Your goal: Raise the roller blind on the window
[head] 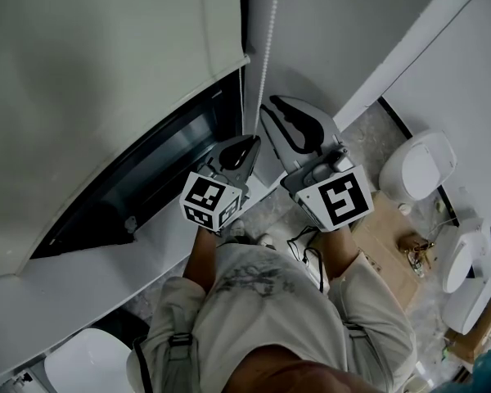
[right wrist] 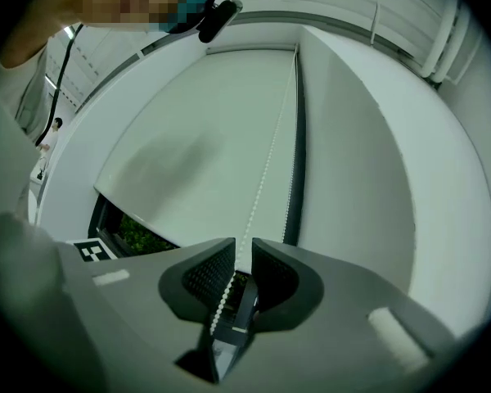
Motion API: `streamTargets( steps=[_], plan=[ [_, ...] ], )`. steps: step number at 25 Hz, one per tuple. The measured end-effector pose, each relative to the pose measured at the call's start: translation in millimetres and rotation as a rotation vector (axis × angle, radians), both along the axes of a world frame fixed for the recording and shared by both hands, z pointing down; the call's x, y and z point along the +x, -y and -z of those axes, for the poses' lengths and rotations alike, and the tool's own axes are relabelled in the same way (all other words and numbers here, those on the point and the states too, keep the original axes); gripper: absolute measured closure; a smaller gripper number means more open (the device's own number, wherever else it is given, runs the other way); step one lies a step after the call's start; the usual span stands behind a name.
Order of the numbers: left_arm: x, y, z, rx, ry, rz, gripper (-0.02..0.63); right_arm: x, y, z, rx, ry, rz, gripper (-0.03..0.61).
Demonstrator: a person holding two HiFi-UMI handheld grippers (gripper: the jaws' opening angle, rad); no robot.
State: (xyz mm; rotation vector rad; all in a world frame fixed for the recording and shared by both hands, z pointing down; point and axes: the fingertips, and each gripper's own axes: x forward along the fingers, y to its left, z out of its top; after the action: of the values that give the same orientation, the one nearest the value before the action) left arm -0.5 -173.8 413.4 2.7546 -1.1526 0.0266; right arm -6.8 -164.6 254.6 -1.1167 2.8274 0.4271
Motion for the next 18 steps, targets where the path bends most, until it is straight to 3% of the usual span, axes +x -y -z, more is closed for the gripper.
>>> streamTargets(
  steps=[10,18],
  plan=[
    [-2.4,-0.5,-0.1,0.003,-0.003,-0.003,0.602,-11.8,17.0,21.2,-0.014,-0.016,0.04,0.488],
    [-3.2,-2.4,0.9,0.008,-0.01,-0.011,0.602,-16.8,15.0,21.8,-0.032,0.007,0.066,0.565]
  ],
)
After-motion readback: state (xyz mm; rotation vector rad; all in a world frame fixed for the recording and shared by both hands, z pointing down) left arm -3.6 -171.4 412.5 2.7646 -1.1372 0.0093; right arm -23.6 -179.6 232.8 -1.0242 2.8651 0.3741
